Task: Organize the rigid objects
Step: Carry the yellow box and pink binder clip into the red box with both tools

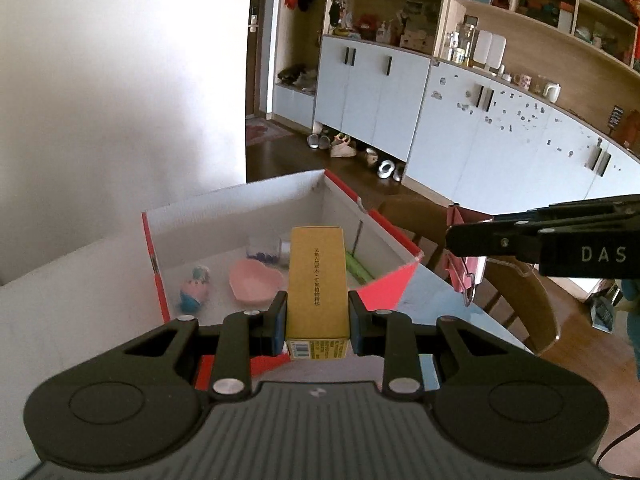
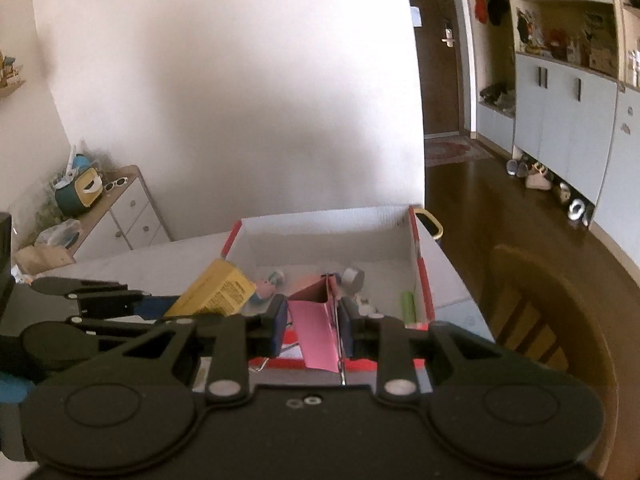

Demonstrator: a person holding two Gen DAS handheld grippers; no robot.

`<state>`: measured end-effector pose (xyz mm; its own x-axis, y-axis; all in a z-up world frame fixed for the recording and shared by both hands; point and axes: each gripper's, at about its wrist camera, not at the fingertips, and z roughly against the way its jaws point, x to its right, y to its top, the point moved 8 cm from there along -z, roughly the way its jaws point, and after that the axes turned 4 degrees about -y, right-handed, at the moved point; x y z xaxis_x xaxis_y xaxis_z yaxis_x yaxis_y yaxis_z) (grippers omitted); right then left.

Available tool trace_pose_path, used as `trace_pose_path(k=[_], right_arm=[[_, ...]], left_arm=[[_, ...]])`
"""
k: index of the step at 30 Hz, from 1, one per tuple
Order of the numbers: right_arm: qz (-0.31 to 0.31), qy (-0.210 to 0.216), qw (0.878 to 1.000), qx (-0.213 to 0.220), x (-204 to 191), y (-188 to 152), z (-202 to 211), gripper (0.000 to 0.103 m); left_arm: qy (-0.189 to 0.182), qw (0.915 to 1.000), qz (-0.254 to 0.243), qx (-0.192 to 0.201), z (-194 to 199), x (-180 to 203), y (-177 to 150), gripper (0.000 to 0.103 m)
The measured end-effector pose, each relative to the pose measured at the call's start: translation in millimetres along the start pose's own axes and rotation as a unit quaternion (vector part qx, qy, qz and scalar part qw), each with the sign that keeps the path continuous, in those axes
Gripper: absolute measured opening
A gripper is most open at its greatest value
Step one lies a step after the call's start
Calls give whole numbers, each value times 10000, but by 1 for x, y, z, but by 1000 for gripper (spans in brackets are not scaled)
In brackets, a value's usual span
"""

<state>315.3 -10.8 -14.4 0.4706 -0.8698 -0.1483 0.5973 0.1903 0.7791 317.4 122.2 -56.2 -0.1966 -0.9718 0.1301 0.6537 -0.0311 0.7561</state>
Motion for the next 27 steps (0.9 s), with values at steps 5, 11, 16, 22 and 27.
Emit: trace_pose_path(k=[5, 11, 16, 22, 27], right_arm=[[143, -19, 9999, -39, 0, 12, -22, 26], [411, -137, 9989, -165, 4, 19, -58, 26], [559, -254, 9978, -265, 10, 24, -89, 26], [687, -288, 9961, -482, 14, 22, -127, 26], [643, -343, 9952, -653, 21, 19, -158, 26]], left_arm=[[146, 9998, -57, -94, -21, -12, 13, 29], [306, 9992, -91, -256, -49, -30, 26, 29], [506, 9969, -296, -529, -79, -43, 28, 29], [633, 9940, -310, -836, -118, -59, 28, 29], [711, 9922, -207, -1005, -149, -70, 30, 29]])
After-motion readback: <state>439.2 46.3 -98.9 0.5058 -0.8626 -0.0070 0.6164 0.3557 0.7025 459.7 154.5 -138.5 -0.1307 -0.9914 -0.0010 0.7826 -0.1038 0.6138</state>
